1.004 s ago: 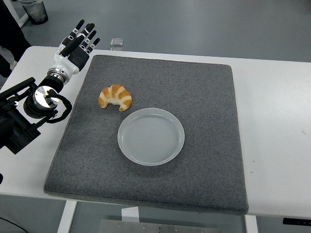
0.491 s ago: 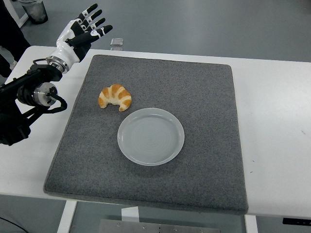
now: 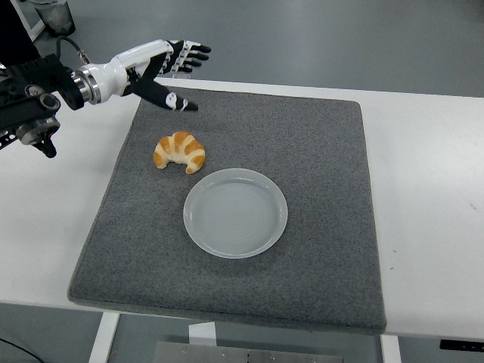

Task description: Place the bread on the plate

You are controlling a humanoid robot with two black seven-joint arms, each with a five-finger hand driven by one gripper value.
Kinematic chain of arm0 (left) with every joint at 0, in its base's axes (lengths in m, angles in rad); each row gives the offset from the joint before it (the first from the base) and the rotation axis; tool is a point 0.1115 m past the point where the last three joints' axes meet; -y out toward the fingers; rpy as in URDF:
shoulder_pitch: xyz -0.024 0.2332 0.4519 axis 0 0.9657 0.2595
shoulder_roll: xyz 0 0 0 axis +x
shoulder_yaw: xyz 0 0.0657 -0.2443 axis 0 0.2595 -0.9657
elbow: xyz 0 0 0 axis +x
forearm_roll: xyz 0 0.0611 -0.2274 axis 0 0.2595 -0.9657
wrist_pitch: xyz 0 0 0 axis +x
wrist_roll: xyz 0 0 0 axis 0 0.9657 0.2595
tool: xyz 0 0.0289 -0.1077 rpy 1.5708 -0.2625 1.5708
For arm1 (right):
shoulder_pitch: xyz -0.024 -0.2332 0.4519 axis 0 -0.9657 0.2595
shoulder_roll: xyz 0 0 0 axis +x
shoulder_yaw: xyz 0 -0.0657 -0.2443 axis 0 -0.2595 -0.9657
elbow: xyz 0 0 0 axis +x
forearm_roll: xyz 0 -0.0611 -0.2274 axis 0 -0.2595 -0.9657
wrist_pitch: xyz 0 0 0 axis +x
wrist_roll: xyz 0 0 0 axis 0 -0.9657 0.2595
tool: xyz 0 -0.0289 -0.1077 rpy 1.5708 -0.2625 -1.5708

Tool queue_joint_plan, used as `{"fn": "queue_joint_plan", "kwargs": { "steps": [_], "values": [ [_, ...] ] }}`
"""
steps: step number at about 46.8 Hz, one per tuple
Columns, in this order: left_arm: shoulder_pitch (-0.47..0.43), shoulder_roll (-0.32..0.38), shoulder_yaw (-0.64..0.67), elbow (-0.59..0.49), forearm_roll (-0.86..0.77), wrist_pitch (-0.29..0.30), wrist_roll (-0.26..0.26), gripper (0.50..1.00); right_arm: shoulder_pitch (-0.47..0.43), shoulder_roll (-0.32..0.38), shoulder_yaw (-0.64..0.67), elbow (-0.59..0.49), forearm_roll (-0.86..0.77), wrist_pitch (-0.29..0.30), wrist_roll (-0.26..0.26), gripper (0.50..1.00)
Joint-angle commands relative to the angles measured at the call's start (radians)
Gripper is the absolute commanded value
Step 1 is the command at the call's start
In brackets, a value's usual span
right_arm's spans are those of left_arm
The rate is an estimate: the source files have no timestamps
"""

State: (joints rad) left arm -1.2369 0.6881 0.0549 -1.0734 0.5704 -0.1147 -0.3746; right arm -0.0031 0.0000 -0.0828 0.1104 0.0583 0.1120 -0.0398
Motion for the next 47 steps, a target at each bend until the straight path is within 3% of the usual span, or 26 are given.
{"fn": "queue_joint_plan", "kwargs": {
  "steps": [1,8,17,47],
  "values": [
    [-0.053,0.019,0.115,-0.005,0.109,0.0,0.0,0.996,0.0,0.0,0.0,0.0,0.0,0.0,0.0,0.954],
    [-0.087,0.044,0.169,-0.008,0.284,0.001,0.0,0.996,0.0,0.0,0.0,0.0,0.0,0.0,0.0,0.952],
    [-0.104,0.041,0.172,-0.003,0.37,0.004,0.0,0.996,0.0,0.0,0.0,0.0,0.0,0.0,0.0,0.952],
    [-0.101,-0.087,0.255,0.122,0.375,0.013,0.013,0.996,0.0,0.0,0.0,0.0,0.0,0.0,0.0,0.954]
  ]
}}
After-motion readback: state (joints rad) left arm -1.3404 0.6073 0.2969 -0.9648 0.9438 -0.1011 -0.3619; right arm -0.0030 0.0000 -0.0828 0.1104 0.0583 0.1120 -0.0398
